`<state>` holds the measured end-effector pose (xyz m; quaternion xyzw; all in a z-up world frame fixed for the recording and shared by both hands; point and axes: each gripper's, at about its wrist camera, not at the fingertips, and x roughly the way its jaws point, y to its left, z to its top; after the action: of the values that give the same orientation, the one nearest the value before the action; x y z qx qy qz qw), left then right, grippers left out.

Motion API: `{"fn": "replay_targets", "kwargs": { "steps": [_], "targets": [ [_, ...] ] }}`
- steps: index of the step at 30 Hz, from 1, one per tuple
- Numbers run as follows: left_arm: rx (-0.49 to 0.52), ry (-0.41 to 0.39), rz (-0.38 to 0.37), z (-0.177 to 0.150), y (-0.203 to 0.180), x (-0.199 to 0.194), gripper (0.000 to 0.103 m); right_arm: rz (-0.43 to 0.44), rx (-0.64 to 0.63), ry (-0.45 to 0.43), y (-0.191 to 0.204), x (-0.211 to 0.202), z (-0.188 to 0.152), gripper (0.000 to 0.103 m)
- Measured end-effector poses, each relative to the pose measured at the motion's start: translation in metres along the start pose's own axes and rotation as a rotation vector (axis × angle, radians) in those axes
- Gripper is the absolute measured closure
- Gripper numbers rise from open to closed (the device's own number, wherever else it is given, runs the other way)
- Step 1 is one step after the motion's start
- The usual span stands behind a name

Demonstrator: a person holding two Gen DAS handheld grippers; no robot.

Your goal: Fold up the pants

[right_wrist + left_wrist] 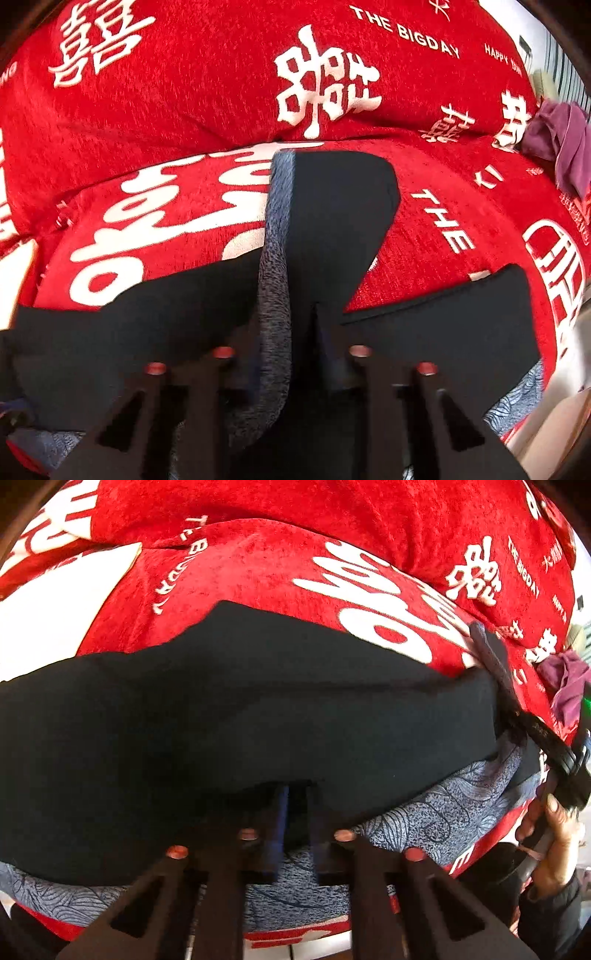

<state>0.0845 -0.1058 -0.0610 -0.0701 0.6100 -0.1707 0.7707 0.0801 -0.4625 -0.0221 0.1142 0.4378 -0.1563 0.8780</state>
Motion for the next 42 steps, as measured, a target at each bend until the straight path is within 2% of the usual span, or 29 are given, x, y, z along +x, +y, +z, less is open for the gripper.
{"fn": "replay_targets", "kwargs": {
  "steps": [1, 2, 4, 5, 6, 8, 11, 13, 14, 15, 17, 18, 19, 20, 22, 23, 25, 26, 28, 29, 31, 32, 33, 34, 35, 36, 38, 42],
  "targets": [
    [-0.007, -0.003, -0.028, -0.002, 0.002, -0.003, 0.103, 0.04, 0.038, -0.008, -0.008, -0.003, 0.001, 0.085],
    [0.004, 0.001, -0.045, -0.005, 0.0, -0.004, 0.103, 0.067, 0.062, -0.012, -0.013, -0.006, 0.001, 0.088],
    [0.075, 0.017, -0.022, -0.019, -0.012, -0.002, 0.103, 0.097, 0.099, -0.031, -0.024, -0.016, -0.001, 0.089],
    [0.115, 0.007, -0.008, -0.025, -0.018, -0.005, 0.103, 0.113, 0.125, -0.04, -0.03, -0.023, -0.005, 0.089],
    [0.126, -0.013, -0.031, -0.028, -0.021, -0.011, 0.102, 0.125, 0.148, -0.051, -0.034, -0.031, -0.01, 0.089],
    [0.067, -0.072, -0.093, -0.022, -0.011, -0.029, 0.102, 0.126, 0.185, -0.07, -0.043, -0.047, -0.025, 0.09],
    [-0.078, -0.14, -0.095, 0.006, 0.018, -0.043, 0.102, 0.129, 0.245, -0.078, -0.056, -0.062, -0.049, 0.091],
    [-0.145, -0.113, -0.107, 0.022, 0.035, -0.036, 0.102, 0.14, 0.276, -0.082, -0.063, -0.07, -0.062, 0.091],
    [-0.155, -0.066, -0.108, 0.026, 0.037, -0.025, 0.102, 0.143, 0.281, -0.089, -0.065, -0.074, -0.066, 0.091],
    [-0.149, -0.034, -0.107, 0.025, 0.036, -0.018, 0.102, 0.145, 0.281, -0.095, -0.065, -0.079, -0.07, 0.091],
    [-0.047, 0.06, -0.085, 0.007, 0.017, 0.004, 0.102, 0.15, 0.286, -0.109, -0.066, -0.09, -0.074, 0.091],
    [0.048, 0.035, -0.02, -0.007, 0.003, 0.008, 0.102, 0.153, 0.284, -0.12, -0.066, -0.096, -0.076, 0.092],
    [0.122, -0.024, 0.04, -0.018, -0.008, 0.005, 0.102, 0.148, 0.275, -0.134, -0.065, -0.1, -0.078, 0.092],
    [0.174, -0.042, 0.09, -0.023, -0.018, 0.005, 0.102, 0.139, 0.259, -0.136, -0.062, -0.099, -0.078, 0.092],
    [0.206, -0.039, 0.141, -0.025, -0.028, 0.005, 0.102, 0.114, 0.252, -0.083, -0.062, -0.082, -0.084, 0.092],
    [0.191, -0.016, 0.11, -0.022, -0.029, 0.003, 0.102, 0.123, 0.282, -0.041, -0.065, -0.072, -0.089, 0.092],
    [0.15, -0.002, -0.02, -0.018, -0.031, -0.004, 0.102, 0.146, 0.332, 0.007, -0.073, -0.06, -0.099, 0.092],
    [0.147, -0.02, -0.028, -0.017, -0.036, -0.006, 0.102, 0.154, 0.342, 0.003, -0.076, -0.059, -0.102, 0.092],
    [0.15, 0.009, 0.024, -0.017, -0.043, 0.008, 0.102, 0.167, 0.339, -0.001, -0.077, -0.059, -0.104, 0.09],
    [0.139, 0.059, 0.052, -0.018, -0.042, 0.024, 0.102, 0.173, 0.345, 0.005, -0.078, -0.059, -0.103, 0.087],
    [0.122, 0.008, 0.048, -0.021, -0.044, 0.018, 0.102, 0.178, 0.364, 0.025, -0.082, -0.057, -0.102, 0.076],
    [0.102, 0.022, 0.05, -0.019, -0.045, 0.017, 0.102, 0.171, 0.368, 0.025, -0.083, -0.057, -0.1, 0.066],
    [0.079, 0.027, 0.047, -0.015, -0.045, 0.016, 0.102, 0.145, 0.363, 0.018, -0.084, -0.061, -0.098, 0.05],
    [0.066, 0.021, 0.046, -0.013, -0.044, 0.014, 0.102, 0.115, 0.347, 0.007, -0.082, -0.064, -0.095, 0.04],
    [0.05, 0.01, 0.053, -0.012, -0.043, 0.011, 0.102, 0.09, 0.332, -0.011, -0.081, -0.069, -0.092, 0.02],
    [0.032, 0.002, 0.07, -0.01, -0.041, 0.011, 0.102, 0.064, 0.316, -0.044, -0.08, -0.076, -0.089, 0.016],
    [-0.028, -0.031, 0.093, -0.007, -0.034, 0.006, 0.102, 0.045, 0.273, -0.093, -0.076, -0.085, -0.08, 0.016],
    [-0.119, -0.057, 0.091, 0.009, -0.02, 0.018, 0.102, 0.015, 0.242, -0.092, -0.074, -0.083, -0.062, 0.016]
  ]
}}
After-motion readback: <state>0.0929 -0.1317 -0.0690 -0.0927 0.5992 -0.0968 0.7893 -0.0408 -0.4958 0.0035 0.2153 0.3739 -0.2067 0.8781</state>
